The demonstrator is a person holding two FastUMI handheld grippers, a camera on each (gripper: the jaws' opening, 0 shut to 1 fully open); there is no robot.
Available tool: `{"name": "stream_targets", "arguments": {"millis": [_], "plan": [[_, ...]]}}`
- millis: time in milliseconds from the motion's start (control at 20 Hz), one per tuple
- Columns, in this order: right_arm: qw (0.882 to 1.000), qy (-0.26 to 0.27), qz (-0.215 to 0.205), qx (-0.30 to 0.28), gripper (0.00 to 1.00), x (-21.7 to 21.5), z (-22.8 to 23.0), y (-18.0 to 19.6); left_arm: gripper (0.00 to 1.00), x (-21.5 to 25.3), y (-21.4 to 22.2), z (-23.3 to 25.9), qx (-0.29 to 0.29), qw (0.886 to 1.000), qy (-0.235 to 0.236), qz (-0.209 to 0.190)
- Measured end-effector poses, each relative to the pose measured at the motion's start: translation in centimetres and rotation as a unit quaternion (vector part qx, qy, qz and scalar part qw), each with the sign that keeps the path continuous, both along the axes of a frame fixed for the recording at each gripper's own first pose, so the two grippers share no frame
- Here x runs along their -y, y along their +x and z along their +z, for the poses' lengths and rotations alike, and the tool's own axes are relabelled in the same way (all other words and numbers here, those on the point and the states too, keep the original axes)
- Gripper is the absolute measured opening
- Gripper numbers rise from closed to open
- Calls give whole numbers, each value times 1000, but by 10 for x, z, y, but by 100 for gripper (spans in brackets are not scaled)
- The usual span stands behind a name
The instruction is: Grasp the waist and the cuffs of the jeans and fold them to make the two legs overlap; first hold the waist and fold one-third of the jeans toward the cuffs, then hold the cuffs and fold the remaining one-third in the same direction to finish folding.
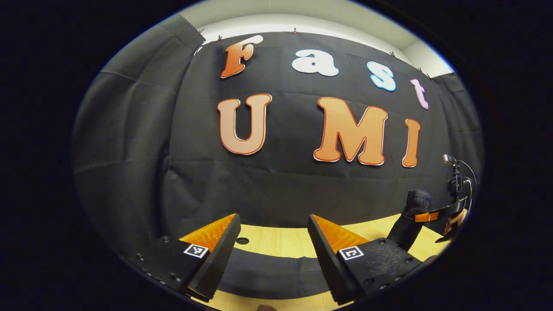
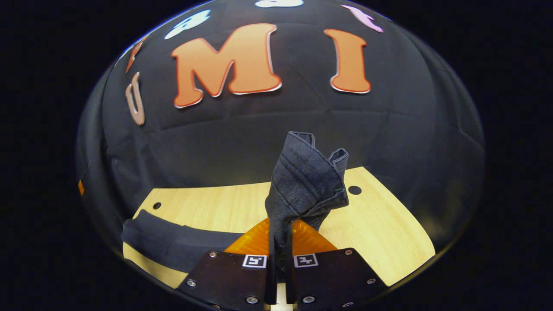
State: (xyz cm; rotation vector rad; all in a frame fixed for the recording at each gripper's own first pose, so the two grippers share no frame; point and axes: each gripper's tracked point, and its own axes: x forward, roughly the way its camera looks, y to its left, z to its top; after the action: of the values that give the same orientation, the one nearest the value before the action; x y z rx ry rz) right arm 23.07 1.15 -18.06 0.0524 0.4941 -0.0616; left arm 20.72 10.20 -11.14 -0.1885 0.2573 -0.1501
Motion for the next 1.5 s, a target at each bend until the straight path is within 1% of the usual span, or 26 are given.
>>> {"name": "stream_targets", "arguments": {"millis": [150,300,500,600,650,700,750,800,850,900,1000,1050,1100,1150,1200,1300,1350,1400,1450,1500], "plan": [[999,-21,38,-8,8,-33,-6,-6,94,-15,-1,-10,-11,1000,-1,12],[997,-24,67,-19,8,-61,-19,-5,94,-27,0,-16,-19,1000,-3,23],[993,-16,102,-56,8,-101,-57,-12,94,-44,-2,-32,-38,998,-6,41],[989,-10,123,-87,13,-116,-79,-22,94,-51,-2,-39,-51,997,-11,49],[986,-5,130,-100,19,-124,-89,-26,94,-54,-2,-46,-60,997,-13,53],[984,1,136,-115,21,-133,-99,-29,94,-60,-2,-53,-71,995,-14,62],[981,9,144,-128,28,-141,-106,-35,94,-67,-3,-62,-85,993,-17,75],[979,16,150,-139,31,-149,-112,-38,95,-72,-3,-70,-101,991,-22,85],[977,21,158,-145,42,-153,-114,-42,98,-74,-5,-79,-118,989,-28,90],[975,28,164,-146,47,-159,-113,-45,98,-78,-7,-88,-135,986,-32,97],[974,41,172,-144,70,-167,-110,-48,98,-87,-10,-108,-168,979,-41,107],[975,44,168,-141,82,-166,-106,-48,98,-90,-9,-116,-188,975,-50,109],[975,49,162,-140,87,-165,-103,-46,97,-91,-7,-124,-205,970,-65,110],[977,53,156,-137,92,-163,-100,-45,97,-92,-7,-134,-230,964,-81,110],[979,54,151,-130,93,-161,-93,-42,97,-96,-6,-146,-259,955,-93,112],[982,53,139,-115,93,-154,-81,-40,97,-109,-7,-173,-325,931,-106,129],[984,52,132,-107,93,-150,-74,-39,97,-118,-9,-191,-358,916,-117,137],[986,49,127,-101,93,-145,-68,-40,97,-123,-11,-207,-389,899,-140,142],[987,43,121,-96,93,-142,-64,-40,98,-125,-12,-218,-423,879,-168,143],[989,37,115,-90,94,-137,-61,-41,95,-126,-13,-231,-453,858,-192,146]]}}
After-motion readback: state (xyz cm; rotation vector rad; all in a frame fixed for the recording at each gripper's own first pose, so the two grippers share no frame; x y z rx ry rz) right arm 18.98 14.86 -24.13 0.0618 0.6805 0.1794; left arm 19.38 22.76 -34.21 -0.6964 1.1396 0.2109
